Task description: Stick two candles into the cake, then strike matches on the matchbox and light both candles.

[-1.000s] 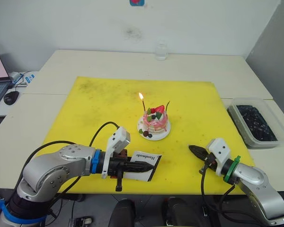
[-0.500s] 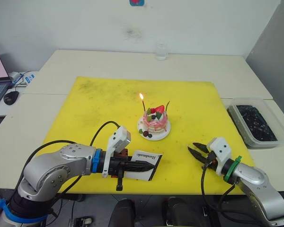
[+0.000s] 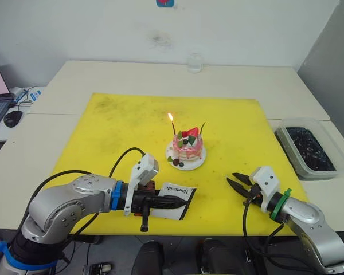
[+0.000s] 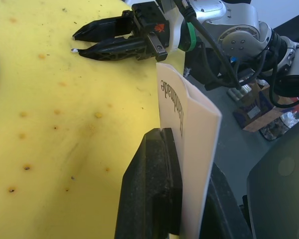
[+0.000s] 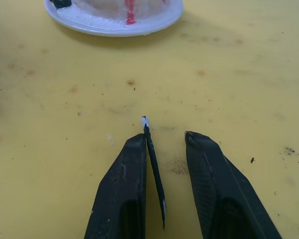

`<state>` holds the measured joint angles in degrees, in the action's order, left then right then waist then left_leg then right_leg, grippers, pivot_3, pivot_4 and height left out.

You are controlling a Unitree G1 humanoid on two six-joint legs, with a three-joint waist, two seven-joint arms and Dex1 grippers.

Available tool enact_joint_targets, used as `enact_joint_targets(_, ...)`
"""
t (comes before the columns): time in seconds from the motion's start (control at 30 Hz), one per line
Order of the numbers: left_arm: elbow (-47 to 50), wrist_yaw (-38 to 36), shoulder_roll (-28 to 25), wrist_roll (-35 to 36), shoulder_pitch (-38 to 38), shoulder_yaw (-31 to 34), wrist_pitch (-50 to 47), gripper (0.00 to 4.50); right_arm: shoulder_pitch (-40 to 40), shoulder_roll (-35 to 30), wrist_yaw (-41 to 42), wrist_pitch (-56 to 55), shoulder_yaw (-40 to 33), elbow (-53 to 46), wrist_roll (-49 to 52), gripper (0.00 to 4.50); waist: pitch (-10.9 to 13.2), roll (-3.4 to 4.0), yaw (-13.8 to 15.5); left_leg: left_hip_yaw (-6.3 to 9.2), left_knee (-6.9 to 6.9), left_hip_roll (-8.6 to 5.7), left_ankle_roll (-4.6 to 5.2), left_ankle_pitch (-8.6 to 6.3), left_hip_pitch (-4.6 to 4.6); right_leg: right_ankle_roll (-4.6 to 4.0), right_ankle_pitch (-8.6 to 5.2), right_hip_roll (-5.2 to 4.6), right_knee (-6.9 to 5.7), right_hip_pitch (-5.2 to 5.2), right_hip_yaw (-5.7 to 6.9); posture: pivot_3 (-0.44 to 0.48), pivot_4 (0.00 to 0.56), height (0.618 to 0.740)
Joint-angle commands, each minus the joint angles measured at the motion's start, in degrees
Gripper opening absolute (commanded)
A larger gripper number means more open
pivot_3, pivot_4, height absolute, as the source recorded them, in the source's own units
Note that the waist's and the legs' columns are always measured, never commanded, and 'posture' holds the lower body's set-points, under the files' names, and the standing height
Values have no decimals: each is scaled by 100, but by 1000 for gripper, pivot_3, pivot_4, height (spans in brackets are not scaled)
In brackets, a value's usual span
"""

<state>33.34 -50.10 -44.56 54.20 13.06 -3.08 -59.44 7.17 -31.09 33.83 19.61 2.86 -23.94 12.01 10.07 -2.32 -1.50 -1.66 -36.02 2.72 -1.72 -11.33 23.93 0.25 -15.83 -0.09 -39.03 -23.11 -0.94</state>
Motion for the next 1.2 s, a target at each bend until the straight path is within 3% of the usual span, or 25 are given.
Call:
enact_joint_targets(0.03, 85, -15, 44, 141, 38, 42, 40, 0, -27, 21, 97, -25, 136, -98, -8, 1259, 0, 0, -1, 0, 0, 0, 0, 0, 0, 0, 0, 1, 0, 0, 0, 0, 150, 740)
enact_joint_targets(0.23, 83, -10, 49, 135, 35, 37, 36, 0, -12, -5, 108, -27, 162, -65, -23, 1259, 0, 0, -2, 0, 0, 0, 0, 0, -1, 0, 0, 3, -1, 0, 0, 0, 150, 740)
enact_joint_targets(0.4, 89, -12, 57, 128, 17, 39, 35, 0, 13, 5, 130, -20, 185, -80, -8, 24, 0, 0, -2, 0, 0, 1, 0, 0, -1, 0, 0, 3, -1, 0, 0, 0, 150, 740)
enact_joint_targets(0.77, -61, 223, 336, 342, 84, 105, -118, 0, 117, -127, 212, 67, -147, -483, 213, 24, 0, 0, 2, 0, 0, 1, 0, 0, 0, 0, 0, 2, -1, 1, 0, 0, 150, 740)
enact_joint_targets(1.07, -916, 1141, 1126, 962, 723, 327, -630, 0, -311, -719, 232, 1157, -1022, -2117, 1141, 24, 0, 0, 9, 1, -6, -3, 1, 1, 0, 10, 6, 4, -4, 4, 0, 0, 150, 740)
enact_joint_targets(1.2, -1369, 1510, 1430, 1350, 1076, 499, -965, 0, -793, -1126, 377, 1443, -1054, -2707, 1407, 24, 0, 0, 6, 1, -6, -5, 1, 1, 0, 11, 6, 11, -4, 4, 0, 0, 150, 740)
